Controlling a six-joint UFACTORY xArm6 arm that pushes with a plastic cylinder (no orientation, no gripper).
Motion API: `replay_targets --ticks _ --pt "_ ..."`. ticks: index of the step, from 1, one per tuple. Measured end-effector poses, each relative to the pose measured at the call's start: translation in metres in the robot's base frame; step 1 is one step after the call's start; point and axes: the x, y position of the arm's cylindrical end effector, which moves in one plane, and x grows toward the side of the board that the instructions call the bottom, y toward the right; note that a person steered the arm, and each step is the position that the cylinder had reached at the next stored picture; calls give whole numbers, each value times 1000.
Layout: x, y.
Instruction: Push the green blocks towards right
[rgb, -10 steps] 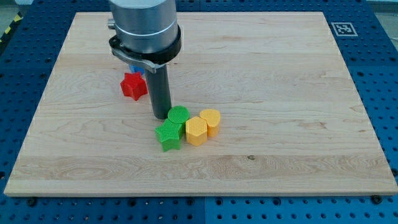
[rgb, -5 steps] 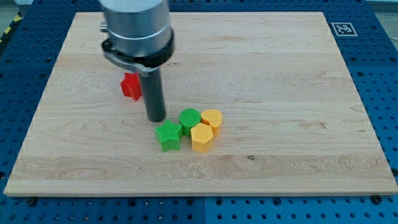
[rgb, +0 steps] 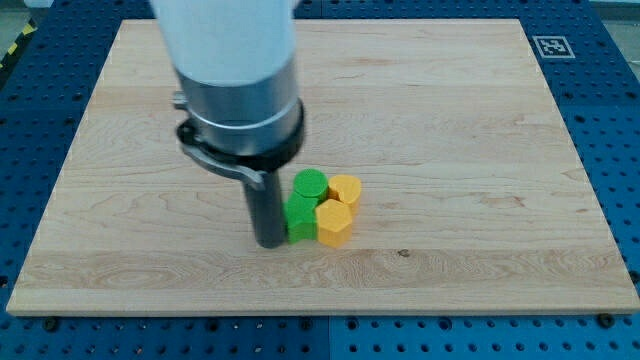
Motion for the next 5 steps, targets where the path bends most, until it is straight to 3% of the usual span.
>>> replay_targets --ticks 2,5 --pt "0 63" --pt "-31 79"
